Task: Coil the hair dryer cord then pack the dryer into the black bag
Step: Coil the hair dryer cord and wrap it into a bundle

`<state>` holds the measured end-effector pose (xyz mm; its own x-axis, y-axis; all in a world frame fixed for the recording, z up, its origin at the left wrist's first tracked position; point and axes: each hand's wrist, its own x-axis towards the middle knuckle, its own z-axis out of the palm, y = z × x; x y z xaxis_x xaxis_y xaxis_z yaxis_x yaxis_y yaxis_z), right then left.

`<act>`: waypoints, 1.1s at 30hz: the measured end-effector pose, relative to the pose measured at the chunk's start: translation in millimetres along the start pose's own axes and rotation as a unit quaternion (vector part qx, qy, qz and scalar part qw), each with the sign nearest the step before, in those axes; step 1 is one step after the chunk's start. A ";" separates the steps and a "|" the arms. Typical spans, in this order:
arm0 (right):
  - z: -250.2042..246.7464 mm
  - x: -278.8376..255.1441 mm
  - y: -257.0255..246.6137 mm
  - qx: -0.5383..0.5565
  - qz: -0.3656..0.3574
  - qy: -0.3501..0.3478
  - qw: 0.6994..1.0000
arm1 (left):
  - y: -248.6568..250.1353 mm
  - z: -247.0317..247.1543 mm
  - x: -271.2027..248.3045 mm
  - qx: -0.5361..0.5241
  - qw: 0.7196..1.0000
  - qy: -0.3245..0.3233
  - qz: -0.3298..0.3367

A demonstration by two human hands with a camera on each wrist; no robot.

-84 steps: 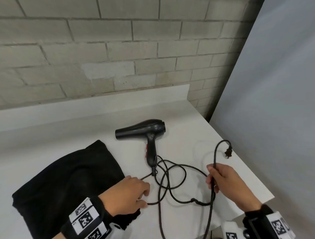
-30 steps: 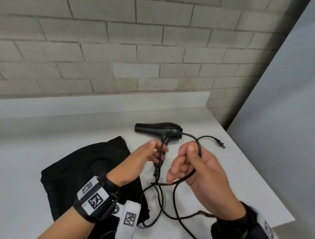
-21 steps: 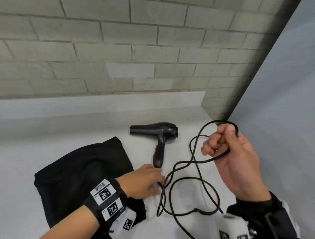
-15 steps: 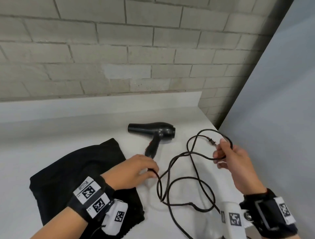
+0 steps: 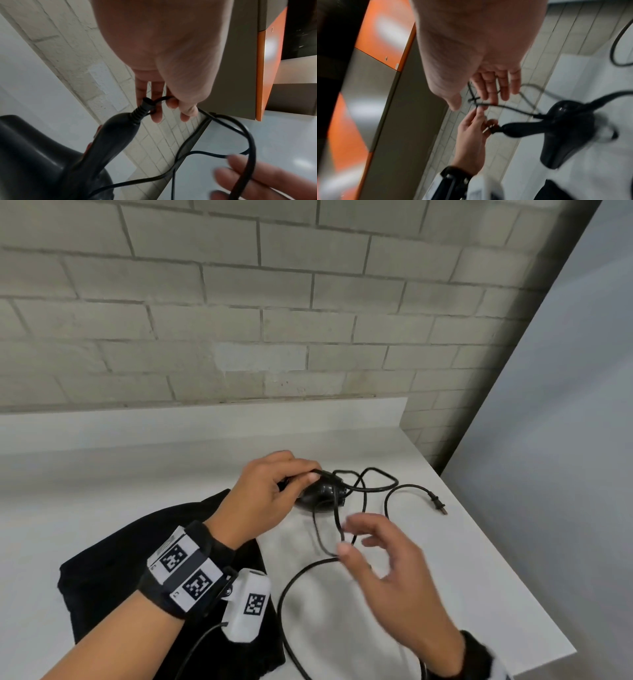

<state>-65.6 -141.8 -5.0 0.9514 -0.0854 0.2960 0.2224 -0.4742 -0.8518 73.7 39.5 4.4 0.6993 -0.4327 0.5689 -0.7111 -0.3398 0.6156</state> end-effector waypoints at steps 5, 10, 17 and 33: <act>23.6 17.6 -19.5 0.042 -0.001 0.001 0.999 | 3.1 1.4 13.7 0.020 1.000 -0.004 -0.015; -26.5 46.7 -38.5 0.209 -0.011 0.100 0.973 | -3.8 -15.7 12.3 0.014 0.998 -0.040 -0.048; -130.1 74.8 36.4 0.191 0.130 0.252 0.940 | -14.0 -49.6 1.6 -0.123 0.986 0.009 -0.114; -43.3 72.8 -1.0 -0.190 -0.074 0.085 0.975 | 16.9 -46.0 8.3 -0.238 0.950 0.113 -0.166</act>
<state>-5.8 -185.5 36.2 0.8587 -0.1201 0.4982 0.2292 -0.7795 -0.5829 70.8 68.6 44.6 0.9153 -0.1590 0.3700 -0.3728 0.0126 0.9278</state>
